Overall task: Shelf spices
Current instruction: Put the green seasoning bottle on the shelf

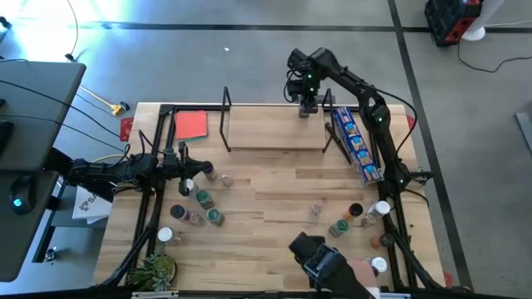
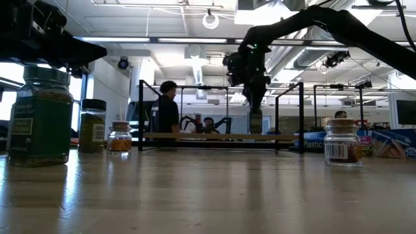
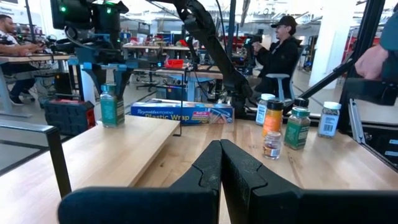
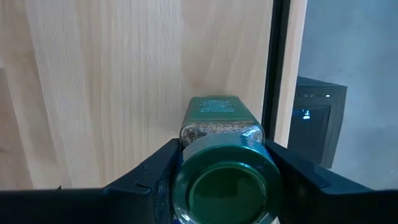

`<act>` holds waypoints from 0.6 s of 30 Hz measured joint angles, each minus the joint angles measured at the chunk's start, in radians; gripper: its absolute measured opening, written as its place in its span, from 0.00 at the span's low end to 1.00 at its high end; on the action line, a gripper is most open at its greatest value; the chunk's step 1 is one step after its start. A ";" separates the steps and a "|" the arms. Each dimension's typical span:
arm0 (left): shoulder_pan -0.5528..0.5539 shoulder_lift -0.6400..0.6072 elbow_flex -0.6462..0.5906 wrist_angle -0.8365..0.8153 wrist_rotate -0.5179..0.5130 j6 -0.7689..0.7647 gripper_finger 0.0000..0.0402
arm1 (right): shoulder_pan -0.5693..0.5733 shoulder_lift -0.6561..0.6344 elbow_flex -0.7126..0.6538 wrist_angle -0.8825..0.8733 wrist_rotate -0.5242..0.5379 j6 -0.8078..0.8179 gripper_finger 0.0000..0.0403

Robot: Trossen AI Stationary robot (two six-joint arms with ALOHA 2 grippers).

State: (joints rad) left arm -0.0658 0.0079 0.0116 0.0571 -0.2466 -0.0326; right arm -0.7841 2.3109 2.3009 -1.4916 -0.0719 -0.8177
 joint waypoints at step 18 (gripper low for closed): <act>0.000 0.000 0.000 0.000 0.000 -0.010 0.00 | -0.002 0.009 -0.002 0.030 0.026 0.009 0.57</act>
State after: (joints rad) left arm -0.0662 0.0082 0.0116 0.0574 -0.2462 -0.0422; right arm -0.7856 2.3199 2.2990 -1.4616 -0.0456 -0.8085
